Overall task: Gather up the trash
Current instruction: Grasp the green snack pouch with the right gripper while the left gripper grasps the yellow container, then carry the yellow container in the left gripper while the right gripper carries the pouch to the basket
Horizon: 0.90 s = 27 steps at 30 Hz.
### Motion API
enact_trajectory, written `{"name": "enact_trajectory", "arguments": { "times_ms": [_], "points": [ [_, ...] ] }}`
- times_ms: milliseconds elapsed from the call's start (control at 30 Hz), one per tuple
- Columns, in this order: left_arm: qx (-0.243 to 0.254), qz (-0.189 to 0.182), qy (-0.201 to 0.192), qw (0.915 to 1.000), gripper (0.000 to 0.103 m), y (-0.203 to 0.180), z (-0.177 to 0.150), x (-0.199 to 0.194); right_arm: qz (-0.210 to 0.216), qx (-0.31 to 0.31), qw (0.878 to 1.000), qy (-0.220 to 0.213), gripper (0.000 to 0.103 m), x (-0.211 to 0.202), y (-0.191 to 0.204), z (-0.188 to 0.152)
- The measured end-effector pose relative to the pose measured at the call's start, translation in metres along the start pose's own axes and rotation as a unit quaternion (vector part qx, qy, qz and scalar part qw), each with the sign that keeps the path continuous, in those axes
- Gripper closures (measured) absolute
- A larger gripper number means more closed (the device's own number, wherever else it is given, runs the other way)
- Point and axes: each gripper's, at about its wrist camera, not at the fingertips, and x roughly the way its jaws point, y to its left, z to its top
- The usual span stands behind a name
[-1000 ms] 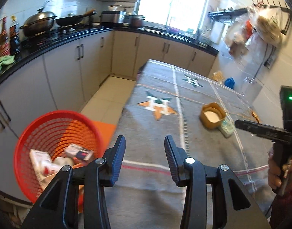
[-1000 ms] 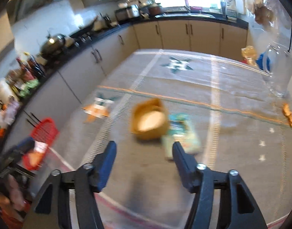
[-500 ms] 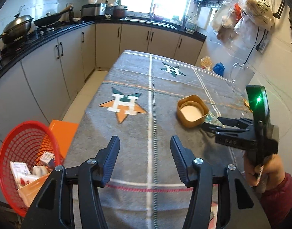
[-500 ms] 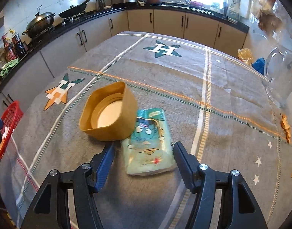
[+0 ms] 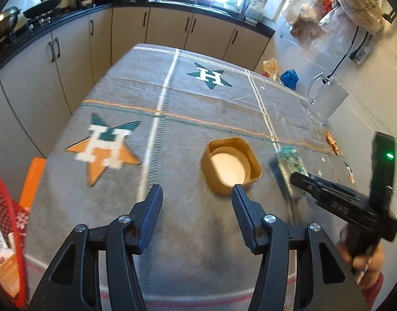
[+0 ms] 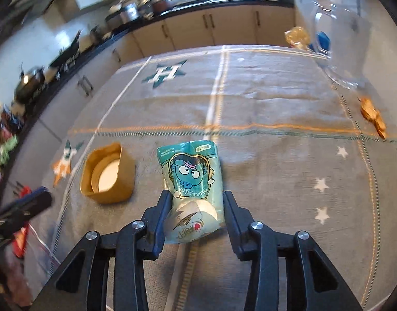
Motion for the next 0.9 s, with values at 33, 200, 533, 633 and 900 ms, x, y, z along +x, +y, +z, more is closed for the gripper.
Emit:
{"name": "enact_trajectory", "arguments": {
  "times_ms": [33,200,533,633,900],
  "points": [
    [-0.001,-0.001,0.003,1.0,0.049,-0.003,0.003,0.006,0.003,0.005,1.0,-0.006,0.06,-0.004,-0.003,0.001],
    [0.003,0.019,0.025,0.9995,0.055,-0.019,0.017,0.038,0.021,0.018,0.999,-0.022,0.06,-0.017,-0.005,0.005],
    [0.012,0.046,0.039,0.9981,0.097,-0.028,0.018,0.064,0.035,0.009,0.999,-0.036,0.06,-0.027,0.006,0.004],
    [0.017,0.054,0.027,0.998,0.098,-0.029,0.013,0.058,0.036,0.002,0.998,-0.041,0.06,-0.029,0.01,0.003],
    [0.04,0.072,-0.013,0.9965,0.098,-0.03,-0.007,0.026,0.033,-0.019,0.998,-0.049,0.06,-0.029,0.019,0.0]
  ]
}}
